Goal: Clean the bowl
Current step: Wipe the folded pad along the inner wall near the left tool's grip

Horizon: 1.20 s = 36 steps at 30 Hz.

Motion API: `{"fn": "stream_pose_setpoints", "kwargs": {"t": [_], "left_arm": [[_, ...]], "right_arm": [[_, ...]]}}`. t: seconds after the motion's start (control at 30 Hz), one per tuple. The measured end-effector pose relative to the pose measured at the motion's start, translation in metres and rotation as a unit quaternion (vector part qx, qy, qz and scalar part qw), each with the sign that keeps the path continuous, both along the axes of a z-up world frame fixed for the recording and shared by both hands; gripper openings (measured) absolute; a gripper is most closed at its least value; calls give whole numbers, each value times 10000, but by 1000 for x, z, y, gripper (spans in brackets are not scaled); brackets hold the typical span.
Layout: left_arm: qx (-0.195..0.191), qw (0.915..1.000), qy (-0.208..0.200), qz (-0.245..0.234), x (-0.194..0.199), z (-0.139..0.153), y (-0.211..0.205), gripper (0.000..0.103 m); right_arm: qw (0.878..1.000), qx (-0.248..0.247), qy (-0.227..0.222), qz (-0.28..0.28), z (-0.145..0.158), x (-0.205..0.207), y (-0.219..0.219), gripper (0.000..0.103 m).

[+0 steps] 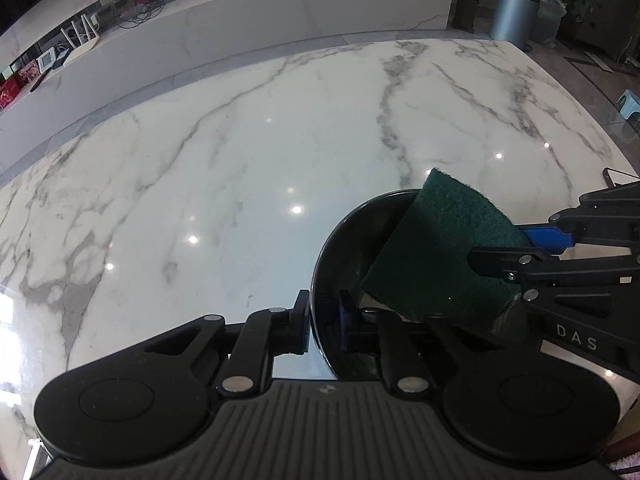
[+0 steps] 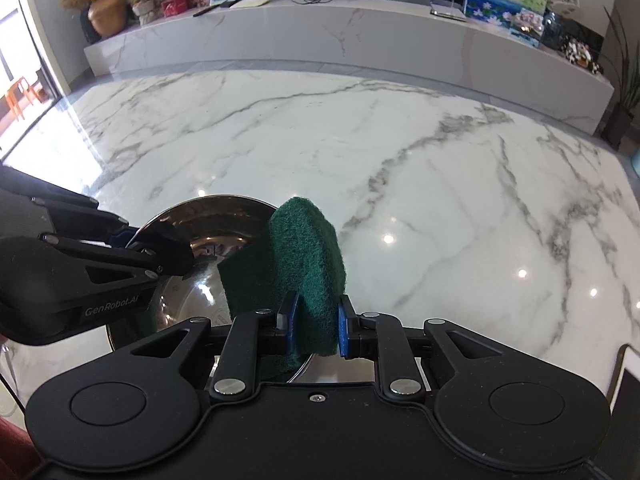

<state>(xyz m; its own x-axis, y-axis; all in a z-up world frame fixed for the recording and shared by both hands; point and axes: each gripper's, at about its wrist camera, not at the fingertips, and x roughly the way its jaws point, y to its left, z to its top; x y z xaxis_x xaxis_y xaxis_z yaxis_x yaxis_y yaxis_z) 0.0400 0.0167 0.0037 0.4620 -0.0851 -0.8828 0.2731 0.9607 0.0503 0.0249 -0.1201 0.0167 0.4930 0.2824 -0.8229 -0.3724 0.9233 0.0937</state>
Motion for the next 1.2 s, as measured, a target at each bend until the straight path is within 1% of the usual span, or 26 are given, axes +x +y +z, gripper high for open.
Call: {"fn": "stream_pose_setpoints", "kwargs": {"t": [0.1,0.17,0.33,0.4,0.5,0.67,0.9,1.07,1.2], "left_arm": [[118,9999,-64,7,-2,-1,-5,13],[119,9999,-67,-24,-3,0,-7,13],[6,10000,-34,-46,-4,1,-8,12],[-84,10000,-8,14,-5,2,-7,11],[-68,10000,34,46,-6,2,-8,12],[-162,9998,88,126,-6,-1,-4,13],[-390,9992,104,22,-16,2,1,9],[-399,9991,135,-46,-23,2,0,9],[-300,9993,140,-189,-27,5,-5,9]], "right_arm": [[10000,20,8,-21,0,-3,-1,17],[10000,-26,-3,-36,0,-5,-1,17],[9998,34,131,-159,0,-10,-8,17],[9995,54,195,-232,0,-12,-10,17],[9994,73,214,-273,0,-15,-9,17],[9990,203,207,-351,-1,-18,-12,17],[9987,117,173,-465,-4,-19,-12,17],[9979,233,258,-548,-4,-21,-16,16],[9970,328,339,-618,-5,-27,-21,16]]}}
